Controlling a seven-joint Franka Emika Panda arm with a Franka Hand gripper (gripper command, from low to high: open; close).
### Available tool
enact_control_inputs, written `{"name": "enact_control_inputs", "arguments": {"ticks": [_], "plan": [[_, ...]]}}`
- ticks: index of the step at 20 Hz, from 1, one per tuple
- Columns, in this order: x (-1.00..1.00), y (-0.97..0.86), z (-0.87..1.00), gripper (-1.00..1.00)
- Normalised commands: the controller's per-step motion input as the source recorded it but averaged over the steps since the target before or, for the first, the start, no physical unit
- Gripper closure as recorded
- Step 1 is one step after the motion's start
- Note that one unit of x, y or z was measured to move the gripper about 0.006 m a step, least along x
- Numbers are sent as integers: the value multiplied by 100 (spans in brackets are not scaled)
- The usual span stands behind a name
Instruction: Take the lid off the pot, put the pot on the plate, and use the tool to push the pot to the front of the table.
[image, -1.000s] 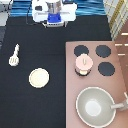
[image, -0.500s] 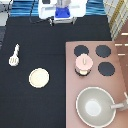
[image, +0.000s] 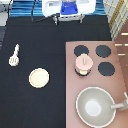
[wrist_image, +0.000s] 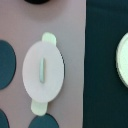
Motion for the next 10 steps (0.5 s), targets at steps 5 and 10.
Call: {"name": "enact_control_inputs", "arguments": {"ticks": [5,10], "plan": [[87,42,35,-100],[86,38,17,-100]]}}
